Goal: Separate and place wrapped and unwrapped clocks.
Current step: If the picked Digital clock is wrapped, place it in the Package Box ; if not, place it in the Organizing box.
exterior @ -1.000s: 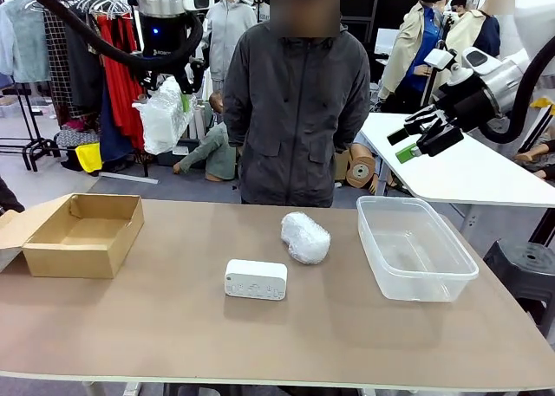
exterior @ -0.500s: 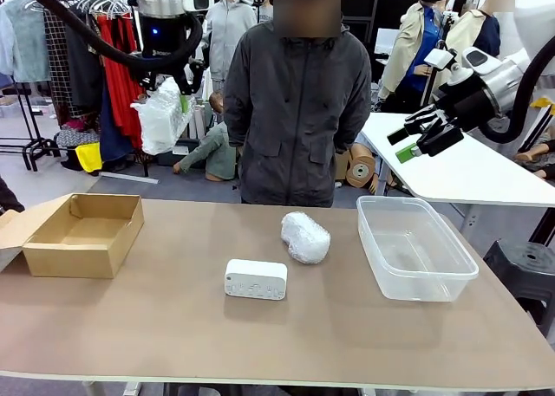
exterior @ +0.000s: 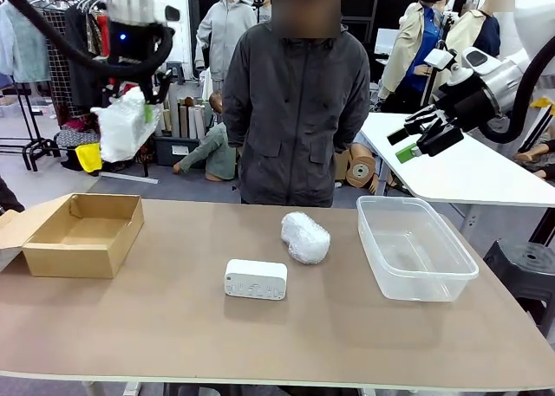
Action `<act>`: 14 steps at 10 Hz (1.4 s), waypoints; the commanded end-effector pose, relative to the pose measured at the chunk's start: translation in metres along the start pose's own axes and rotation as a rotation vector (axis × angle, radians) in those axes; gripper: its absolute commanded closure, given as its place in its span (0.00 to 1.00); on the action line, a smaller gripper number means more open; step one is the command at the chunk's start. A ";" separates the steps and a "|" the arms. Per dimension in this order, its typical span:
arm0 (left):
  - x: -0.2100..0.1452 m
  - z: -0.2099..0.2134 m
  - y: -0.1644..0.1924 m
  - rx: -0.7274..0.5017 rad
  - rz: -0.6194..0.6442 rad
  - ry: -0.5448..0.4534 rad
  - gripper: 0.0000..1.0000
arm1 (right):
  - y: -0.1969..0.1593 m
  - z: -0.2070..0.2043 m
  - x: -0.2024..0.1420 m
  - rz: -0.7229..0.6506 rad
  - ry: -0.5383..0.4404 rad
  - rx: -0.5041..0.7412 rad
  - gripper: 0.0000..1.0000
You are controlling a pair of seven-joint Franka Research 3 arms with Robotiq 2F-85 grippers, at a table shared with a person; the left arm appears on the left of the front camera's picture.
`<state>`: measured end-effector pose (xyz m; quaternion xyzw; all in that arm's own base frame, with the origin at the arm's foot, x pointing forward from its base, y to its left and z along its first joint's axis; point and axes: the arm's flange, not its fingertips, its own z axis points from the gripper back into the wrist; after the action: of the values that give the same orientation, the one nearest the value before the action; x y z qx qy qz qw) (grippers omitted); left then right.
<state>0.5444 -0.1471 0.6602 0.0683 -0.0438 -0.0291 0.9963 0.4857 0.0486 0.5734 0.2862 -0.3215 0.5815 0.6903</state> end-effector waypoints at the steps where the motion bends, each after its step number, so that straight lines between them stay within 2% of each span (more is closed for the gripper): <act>1: -0.008 -0.034 0.025 0.028 -0.014 -0.009 1.00 | 0.001 0.000 0.001 0.004 -0.009 0.002 0.00; 2: -0.001 -0.054 0.042 0.091 0.009 0.009 1.00 | 0.001 0.000 0.001 0.004 -0.009 0.002 0.00; 4: 0.002 -0.085 0.069 0.101 -0.056 0.033 1.00 | 0.001 0.000 0.001 0.004 -0.009 0.002 0.00; 5: 0.005 -0.098 0.081 0.154 0.008 0.070 1.00 | 0.001 0.000 0.001 0.004 -0.009 0.002 0.00; 6: 0.004 -0.108 0.092 0.139 0.038 0.062 1.00 | 0.001 0.000 0.001 0.004 -0.009 0.002 0.00; 8: 0.003 -0.131 0.112 0.117 0.107 -0.034 1.00 | 0.001 0.000 0.001 0.004 -0.009 0.002 0.00; 9: 0.005 -0.136 0.116 0.108 0.129 -0.041 1.00 | 0.001 0.000 0.001 0.004 -0.009 0.002 0.00; 10: 0.011 -0.136 0.121 0.107 0.149 -0.095 1.00 | 0.001 0.000 0.001 0.004 -0.009 0.002 0.00; 11: 0.017 -0.131 0.116 0.118 0.093 0.003 1.00 | 0.001 0.000 0.001 0.004 -0.009 0.002 0.00; 14: 0.017 -0.131 0.116 0.118 0.093 0.003 1.00 | 0.001 0.000 0.001 0.004 -0.009 0.002 0.00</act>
<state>0.5793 -0.0184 0.5418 0.1235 -0.0489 0.0248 0.9908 0.4857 0.0487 0.5734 0.2861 -0.3214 0.5816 0.6903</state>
